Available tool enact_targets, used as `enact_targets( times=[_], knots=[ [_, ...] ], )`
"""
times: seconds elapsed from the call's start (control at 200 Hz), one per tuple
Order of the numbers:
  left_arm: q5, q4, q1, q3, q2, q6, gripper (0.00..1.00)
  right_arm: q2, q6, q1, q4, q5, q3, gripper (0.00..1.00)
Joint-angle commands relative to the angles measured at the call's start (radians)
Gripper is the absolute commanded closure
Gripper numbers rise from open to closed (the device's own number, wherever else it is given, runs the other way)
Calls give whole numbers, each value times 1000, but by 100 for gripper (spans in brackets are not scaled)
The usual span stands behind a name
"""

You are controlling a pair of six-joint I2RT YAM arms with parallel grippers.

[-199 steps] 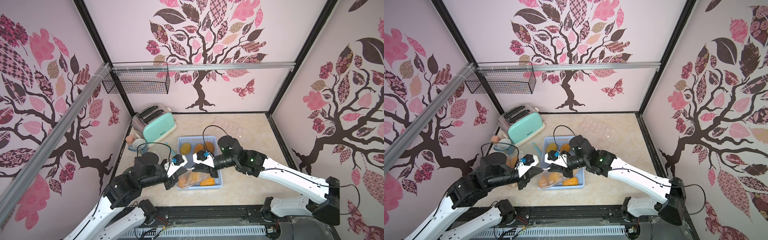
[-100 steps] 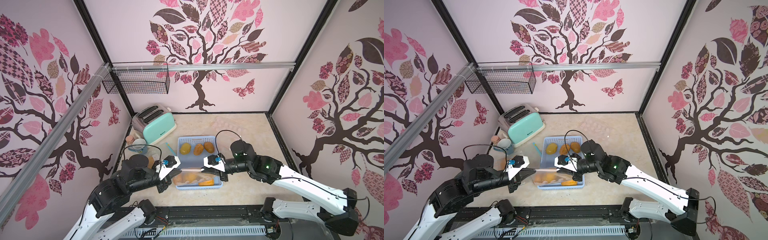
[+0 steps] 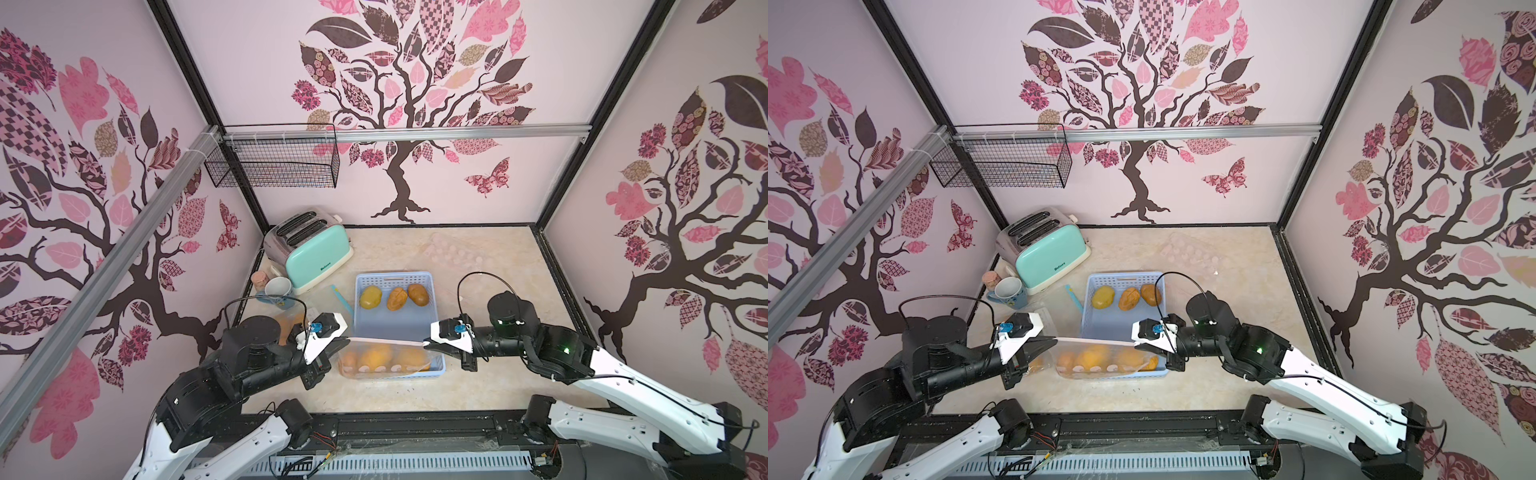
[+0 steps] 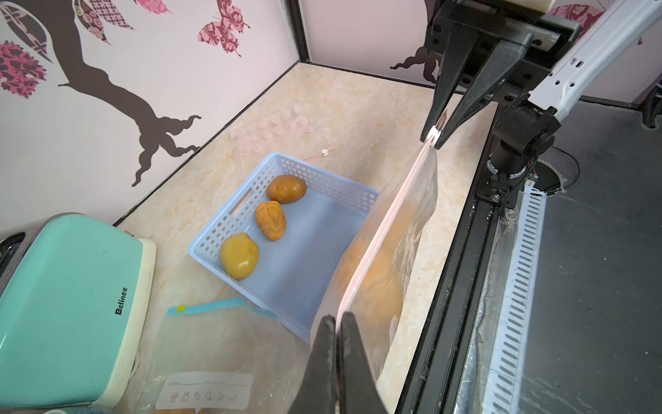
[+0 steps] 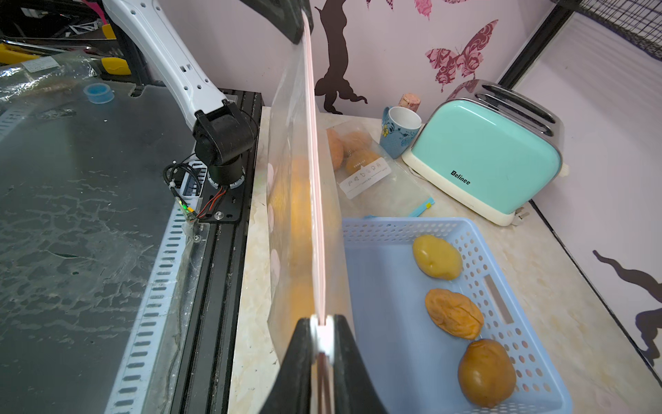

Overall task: Put the potatoes into a zipper bag and zip it
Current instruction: Zip the zipper on the zipper food storage bag.

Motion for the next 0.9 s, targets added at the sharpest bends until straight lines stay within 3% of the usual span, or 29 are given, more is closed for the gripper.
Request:
enact_targets(
  times=[0.0, 0.68, 0.715, 0.78, 0.895],
  knots=[
    [-85, -9, 9, 69, -24, -12, 100, -41, 2, -18, -159, 66, -11, 87],
    [-97, -23, 9, 74, -23, -21, 100, -103, 17, -20, -176, 114, -44, 85],
    [-100, -22, 9, 73, -23, -24, 100, -101, 31, -19, -159, 116, -44, 78],
    [-113, -9, 9, 75, -21, -34, 100, -89, 73, -20, -109, 128, -32, 46],
    [-198, 27, 9, 103, -11, -92, 100, -75, 107, -20, -33, 112, 9, 25]
  ],
)
